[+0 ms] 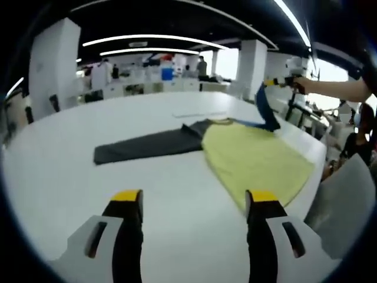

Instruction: Fold the garment on the visible template until the final outline fits inside the template.

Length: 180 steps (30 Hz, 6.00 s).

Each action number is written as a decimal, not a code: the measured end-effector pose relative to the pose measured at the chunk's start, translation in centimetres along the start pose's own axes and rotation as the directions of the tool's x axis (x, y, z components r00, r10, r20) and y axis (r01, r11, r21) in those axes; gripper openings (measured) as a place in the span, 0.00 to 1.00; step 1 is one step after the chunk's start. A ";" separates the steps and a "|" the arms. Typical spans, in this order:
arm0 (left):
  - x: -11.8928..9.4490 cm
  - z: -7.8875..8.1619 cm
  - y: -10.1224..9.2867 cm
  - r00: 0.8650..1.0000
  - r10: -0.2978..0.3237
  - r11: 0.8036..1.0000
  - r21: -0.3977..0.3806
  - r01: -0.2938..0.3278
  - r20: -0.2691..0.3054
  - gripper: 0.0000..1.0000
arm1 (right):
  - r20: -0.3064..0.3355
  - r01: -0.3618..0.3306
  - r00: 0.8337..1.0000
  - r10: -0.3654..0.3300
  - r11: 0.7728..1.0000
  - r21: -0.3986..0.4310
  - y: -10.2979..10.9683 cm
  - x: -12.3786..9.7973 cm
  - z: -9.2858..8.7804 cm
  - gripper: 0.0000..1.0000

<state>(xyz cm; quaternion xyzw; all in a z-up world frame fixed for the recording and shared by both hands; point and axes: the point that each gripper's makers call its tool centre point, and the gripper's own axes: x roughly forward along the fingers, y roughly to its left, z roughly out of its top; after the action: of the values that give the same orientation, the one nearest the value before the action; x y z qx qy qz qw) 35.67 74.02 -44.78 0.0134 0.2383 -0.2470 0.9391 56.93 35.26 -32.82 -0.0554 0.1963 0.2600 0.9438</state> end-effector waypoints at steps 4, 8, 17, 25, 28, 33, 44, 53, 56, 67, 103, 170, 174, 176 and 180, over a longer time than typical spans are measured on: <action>-0.1 0.0 -0.5 1.000 0.000 1.000 -0.008 0.001 0.003 0.66 | 0.003 -0.054 0.999 0.054 0.998 -0.015 2.9 2.3 0.7 0.00; -0.2 -0.4 -0.7 1.000 -0.001 1.000 -0.018 0.001 -0.003 0.66 | 0.005 -0.130 0.991 0.130 0.991 0.004 5.1 5.3 0.8 0.00; -0.4 -1.3 0.1 1.000 0.004 0.999 -0.038 -0.005 -0.022 0.65 | -0.106 -0.261 0.961 0.254 0.964 -0.054 10.7 10.2 -3.5 0.00; -0.3 -2.0 0.7 0.999 0.010 0.999 -0.052 -0.012 -0.045 0.64 | -0.206 -0.366 0.916 0.345 0.928 -0.069 14.6 12.5 -7.8 0.00; -0.2 -2.1 0.6 0.999 0.007 0.998 -0.058 -0.010 -0.050 0.64 | -0.225 -0.391 0.902 0.368 0.918 -0.064 15.9 12.8 -8.7 0.00; -0.2 -2.4 0.6 0.998 0.008 0.998 -0.068 -0.012 -0.061 0.64 | -0.262 -0.419 0.882 0.391 0.907 -0.055 16.5 14.4 -10.4 0.00; 0.3 -3.4 0.9 0.997 0.010 0.996 -0.090 -0.017 -0.080 0.64 | -0.318 -0.420 0.862 0.395 0.907 -0.013 17.6 17.5 -13.4 0.00; 0.7 -3.7 1.1 0.996 0.009 0.995 -0.101 -0.018 -0.088 0.63 | -0.321 -0.428 0.851 0.414 0.903 0.032 18.6 18.0 -14.1 0.00; 0.7 -3.7 1.1 0.996 0.008 0.995 -0.101 -0.017 -0.087 0.63 | -0.322 -0.426 0.854 0.409 0.905 0.021 18.8 18.1 -14.2 0.00; 0.5 -3.9 1.1 0.996 0.013 0.994 -0.108 -0.022 -0.089 0.63 | -0.298 -0.458 0.849 0.436 0.889 -0.006 19.4 17.7 -14.2 0.37; 1.1 -1.2 1.6 1.000 0.002 0.993 -0.122 -0.006 -0.028 0.67 | -0.190 -0.357 0.919 0.345 0.933 -0.034 13.8 11.7 -14.0 0.95; 5.3 3.6 5.5 0.988 -0.155 0.988 0.005 0.155 -0.009 0.67 | -0.186 -0.014 0.982 0.046 0.985 0.173 5.7 -14.3 -20.8 0.94; 6.7 3.6 8.3 0.990 -0.140 0.990 -0.005 0.140 -0.017 0.67 | -0.201 -0.002 0.979 0.037 0.985 0.173 5.6 -14.7 -21.0 0.93; 7.1 3.9 9.6 0.994 -0.112 0.994 0.000 0.112 -0.009 0.66 | -0.212 0.005 0.977 0.031 0.986 0.167 5.7 -14.9 -21.3 0.93; 8.2 4.2 13.4 0.999 -0.047 0.998 -0.034 0.046 -0.010 0.65 | -0.231 0.018 0.973 0.023 0.985 0.172 6.0 -15.2 -21.8 0.93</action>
<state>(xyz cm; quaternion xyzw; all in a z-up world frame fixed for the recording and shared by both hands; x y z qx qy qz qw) 50.10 81.48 -46.00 -0.0069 0.2477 -0.2647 0.9320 34.42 28.75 -46.77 -0.0031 0.3272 0.2349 0.9153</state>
